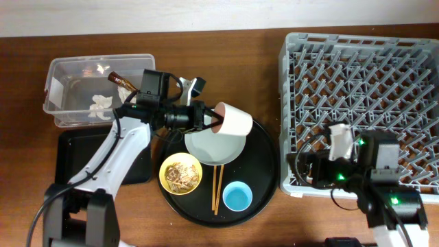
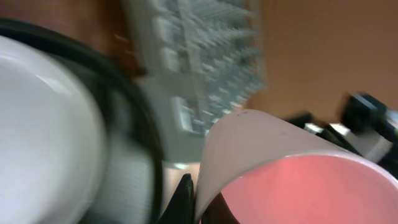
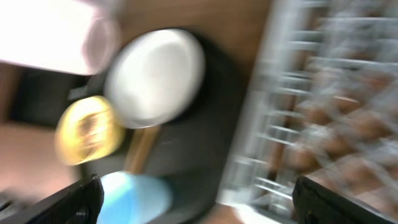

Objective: Sort waste into correct bins and load items into the dishwasher rack
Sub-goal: 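Grasp the pink cup with the left gripper and lift it toward the right, then hand the pink cup from the left gripper to the right gripper, then place the pink cup into the dish rack with the right gripper, then grasp the blue cup with the left gripper and lift it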

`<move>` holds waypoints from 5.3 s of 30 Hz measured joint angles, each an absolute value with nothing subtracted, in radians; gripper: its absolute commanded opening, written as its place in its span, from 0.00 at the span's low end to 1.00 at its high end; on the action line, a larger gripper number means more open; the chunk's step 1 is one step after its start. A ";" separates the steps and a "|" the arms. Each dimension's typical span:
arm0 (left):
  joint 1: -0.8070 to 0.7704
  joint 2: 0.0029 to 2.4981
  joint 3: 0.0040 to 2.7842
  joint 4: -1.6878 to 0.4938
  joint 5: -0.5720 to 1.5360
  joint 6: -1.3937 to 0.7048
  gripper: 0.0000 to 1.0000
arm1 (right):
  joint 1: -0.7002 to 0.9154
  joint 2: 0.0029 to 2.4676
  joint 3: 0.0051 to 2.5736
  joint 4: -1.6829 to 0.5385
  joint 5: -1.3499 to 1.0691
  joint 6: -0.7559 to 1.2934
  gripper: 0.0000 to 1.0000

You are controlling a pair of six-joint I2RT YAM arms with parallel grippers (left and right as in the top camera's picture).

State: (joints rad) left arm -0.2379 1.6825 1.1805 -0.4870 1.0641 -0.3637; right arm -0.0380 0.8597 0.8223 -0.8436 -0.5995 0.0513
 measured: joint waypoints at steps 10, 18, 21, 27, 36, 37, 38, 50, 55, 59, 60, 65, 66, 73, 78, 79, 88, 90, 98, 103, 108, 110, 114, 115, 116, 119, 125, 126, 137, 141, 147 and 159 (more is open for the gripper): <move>-0.355 1.713 1.181 -0.403 1.303 -0.421 0.00 | -0.038 1.150 0.823 -0.618 -1.159 -0.009 0.98; -0.387 1.713 1.181 -0.392 1.320 -0.466 0.00 | -0.038 1.179 0.823 -0.519 -1.315 -0.015 1.00; -0.389 1.713 1.181 -0.355 1.321 -0.500 0.00 | -0.038 1.179 0.823 -0.519 -1.338 -0.016 0.97; -0.410 1.713 1.181 -0.346 1.317 -0.544 0.00 | -0.038 1.179 0.823 -0.518 -1.349 -0.020 0.84; -0.446 1.713 1.181 -0.283 1.293 -0.609 0.00 | -0.042 1.182 0.823 -0.512 -1.340 -0.024 0.78; -0.447 1.713 1.181 -0.278 1.292 -0.614 0.00 | -0.041 1.182 0.823 -0.514 -1.341 -0.025 0.78; -0.448 1.713 1.181 -0.264 1.285 -0.630 0.00 | -0.041 1.182 0.823 -0.514 -1.341 -0.026 0.77; -0.450 1.713 1.181 -0.257 1.268 -0.661 0.33 | -0.041 1.183 0.823 -0.516 -1.344 -0.025 0.63; -0.450 1.713 1.185 -0.308 1.156 -0.601 0.49 | -0.041 1.183 0.823 -0.523 -1.303 -0.020 0.52; -0.438 1.713 1.191 -0.464 0.984 -0.488 0.56 | -0.041 1.183 0.823 -0.594 -1.170 -0.012 0.48; -0.414 1.713 1.193 -0.540 0.897 -0.447 0.57 | -0.041 1.182 0.823 -0.633 -1.114 -0.011 0.48; -0.251 1.627 1.193 -0.776 0.537 -0.285 0.58 | -0.041 1.174 0.957 -0.912 -0.730 0.002 0.43; -0.227 1.589 1.192 -0.822 0.459 -0.271 0.58 | -0.041 1.171 1.018 -0.964 -0.635 0.021 0.43; -0.142 1.475 1.192 -0.879 0.226 -0.238 0.59 | -0.219 1.190 1.326 -1.175 -0.152 0.168 0.43; -0.142 1.475 1.192 -0.881 0.211 -0.234 0.59 | -0.525 1.386 1.554 -1.272 -0.081 0.184 0.44; -0.142 1.475 1.192 -0.883 0.208 -0.234 0.59 | -0.573 1.438 1.581 -1.279 -0.072 0.184 0.43; -0.142 1.475 1.192 -0.891 0.208 -0.231 0.59 | -0.776 1.705 1.593 -1.232 -0.050 0.223 0.44; -0.142 1.475 1.192 -0.894 0.208 -0.231 0.59 | -0.779 1.735 1.593 -1.206 -0.051 0.233 0.44; -0.143 1.475 1.192 -0.897 0.208 -0.231 0.59 | -0.779 1.789 1.593 -1.114 -0.080 0.241 0.88; -0.143 1.475 1.192 -0.898 0.208 -0.231 0.59 | -0.779 1.789 1.593 -1.105 -0.123 0.239 0.90; -0.143 1.475 1.192 -0.898 0.208 -0.231 0.66 | -0.779 1.789 1.593 -1.145 -0.233 0.233 0.84; -0.143 1.475 1.192 -0.901 0.208 -0.228 0.67 | -0.764 1.788 1.593 -1.195 -0.319 0.190 0.85; -0.166 1.475 1.192 -0.904 0.206 -0.228 0.67 | -0.607 1.698 1.593 -1.279 -0.384 0.109 0.86; -0.183 1.475 1.192 -0.906 0.204 -0.228 0.67 | -0.544 1.661 1.594 -1.301 -0.389 0.100 0.86; -0.213 1.475 1.192 -0.906 0.205 -0.228 0.68 | -0.457 1.616 1.594 -1.346 -0.390 0.089 0.86; -0.315 1.475 1.192 -0.909 0.210 -0.227 0.68 | -0.296 1.584 1.598 -1.400 -0.355 0.074 0.86; -0.567 1.475 1.124 -0.899 0.236 -0.228 0.68 | -0.053 1.585 1.598 -1.403 -0.254 0.070 0.88; -0.602 1.475 1.105 -0.894 0.236 -0.227 0.68 | -0.038 1.585 1.598 -1.404 -0.250 0.070 0.88; -0.706 1.472 0.874 -0.706 0.239 -0.253 0.44 | -0.031 1.585 1.598 -1.431 -0.232 0.069 0.88; -0.706 1.472 0.861 -0.690 0.239 -0.266 0.02 | -0.031 1.585 1.598 -1.436 -0.232 0.067 0.89; -0.706 1.472 0.861 -0.663 0.239 -0.289 0.00 | -0.031 1.585 1.598 -1.444 -0.195 0.067 0.89; -0.232 1.369 1.022 -0.465 0.678 -0.357 0.00 | -0.080 1.585 1.598 -1.367 -0.442 -0.007 0.82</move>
